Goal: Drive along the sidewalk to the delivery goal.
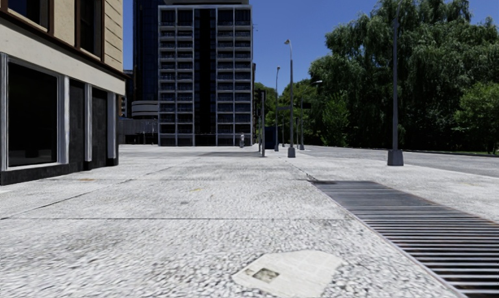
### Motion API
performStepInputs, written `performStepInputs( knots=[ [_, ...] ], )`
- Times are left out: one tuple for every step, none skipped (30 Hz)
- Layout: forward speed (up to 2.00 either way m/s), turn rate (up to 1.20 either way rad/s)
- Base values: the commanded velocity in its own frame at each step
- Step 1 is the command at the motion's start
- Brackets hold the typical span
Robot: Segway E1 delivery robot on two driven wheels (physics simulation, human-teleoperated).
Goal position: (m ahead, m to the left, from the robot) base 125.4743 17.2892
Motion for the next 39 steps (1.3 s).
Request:
performStepInputs(
  knots=[
    [2.0,0.0],
    [2.0,0.0],
    [2.0,0.0],
    [2.0,0.0],
    [2.0,0.0],
    [2.0,0.0],
    [2.0,0.0],
    [2.0,0.0],
    [2.0,0.0],
    [2.0,0.0],
    [2.0,0.0],
    [2.0,0.0],
    [2.0,0.0],
    [2.0,0.0],
    [2.0,0.0],
    [2.0,0.0],
    [2.0,0.0],
    [2.0,0.0],
    [2.0,0.0],
    [2.0,0.0],
    [2.0,0.0],
    [2.0,0.0],
    [2.0,0.0],
    [2.0,0.0],
    [2.0,0.0],
    [2.0,0.0],
    [2.0,0.0],
    [2.0,0.0],
    [2.0,0.0],
    [2.0,0.0],
    [2.0,0.0],
    [2.0,0.0],
    [2.0,0.0],
    [2.0,0.0],
    [2.0,0.0],
    [2.0,0.0],
    [2.0,0.0],
    [2.0,0.0],
    [2.0,0.0]
  ],
)
